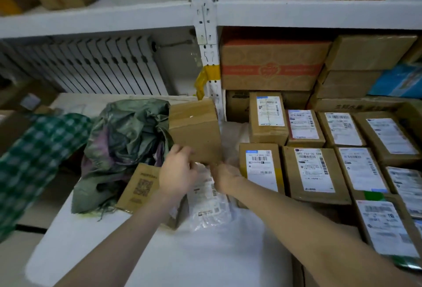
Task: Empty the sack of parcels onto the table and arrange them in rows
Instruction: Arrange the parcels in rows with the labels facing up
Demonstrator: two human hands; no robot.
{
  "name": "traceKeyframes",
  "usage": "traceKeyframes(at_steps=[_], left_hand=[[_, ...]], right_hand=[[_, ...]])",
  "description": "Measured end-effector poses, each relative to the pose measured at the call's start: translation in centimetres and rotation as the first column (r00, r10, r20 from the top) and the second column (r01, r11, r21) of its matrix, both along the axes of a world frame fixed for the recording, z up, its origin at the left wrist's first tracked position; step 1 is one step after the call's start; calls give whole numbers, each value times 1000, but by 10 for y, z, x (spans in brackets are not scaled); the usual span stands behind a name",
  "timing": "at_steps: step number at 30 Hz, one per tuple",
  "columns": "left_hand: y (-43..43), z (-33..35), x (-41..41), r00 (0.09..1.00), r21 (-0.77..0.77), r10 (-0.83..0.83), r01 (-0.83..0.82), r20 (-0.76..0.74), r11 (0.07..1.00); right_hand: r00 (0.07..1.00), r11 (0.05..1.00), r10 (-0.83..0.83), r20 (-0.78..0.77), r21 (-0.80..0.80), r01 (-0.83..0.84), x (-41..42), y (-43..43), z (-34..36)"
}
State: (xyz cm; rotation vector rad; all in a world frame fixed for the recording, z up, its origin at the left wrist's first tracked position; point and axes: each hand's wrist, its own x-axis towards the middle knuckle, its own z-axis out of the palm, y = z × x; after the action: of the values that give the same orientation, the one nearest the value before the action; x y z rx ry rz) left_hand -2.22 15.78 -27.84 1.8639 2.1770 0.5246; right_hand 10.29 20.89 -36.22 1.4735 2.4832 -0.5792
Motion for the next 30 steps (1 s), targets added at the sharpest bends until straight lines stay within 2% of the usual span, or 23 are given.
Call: traceKeyframes(at_steps=[2,5,8,11,14,17,19,21,23,24,26,27,30], left_hand=[[2,0,-14,999,-37,-35,36,9,999],[3,-2,-26,994,-58,-98,100,44,993],[6,-3,-34,984,-30,-174,175,44,984],[11,-2,-38,966,-69,-256,258,42,964],[21,-4,-40,942,-192,-334,332,22,924],[32,-6,-34,884,-249,-467,460,37,852],[36,-4,-28,845,-263,-522,532,116,804],[39,-2,-24,818,-280,-415,539,397,794],[41,-2,-18,672,-233,-202,498,713,835],[43,-1,-14,583,-207,-121,465,804,861],[47,3,-4,463,-203,7,376,886,904],[51,6,1,433,-213,47,345,900,914],[62,10,12,337,-238,117,347,934,907]], right_hand=[[995,997,61,78,-55,-57,-12,3,-18],[994,990,42,105,-139,-27,-21,1,-35],[987,996,-67,147,-54,76,-28,1,-42],[972,970,-235,5,-62,235,-29,1,-34],[933,951,-301,-197,-132,279,-18,-2,-9],[827,933,-354,-437,-233,276,1,-7,25],[726,918,-392,-565,-293,267,21,-11,49],[616,900,-435,-657,-344,268,44,-17,72],[518,871,-490,-701,-410,269,64,-24,89],[473,855,-519,-712,-439,277,72,-26,95],[403,825,-565,-720,-495,272,84,-27,101],[383,815,-580,-719,-517,263,89,-25,102],[371,790,-612,-699,-569,230,104,-14,104]])
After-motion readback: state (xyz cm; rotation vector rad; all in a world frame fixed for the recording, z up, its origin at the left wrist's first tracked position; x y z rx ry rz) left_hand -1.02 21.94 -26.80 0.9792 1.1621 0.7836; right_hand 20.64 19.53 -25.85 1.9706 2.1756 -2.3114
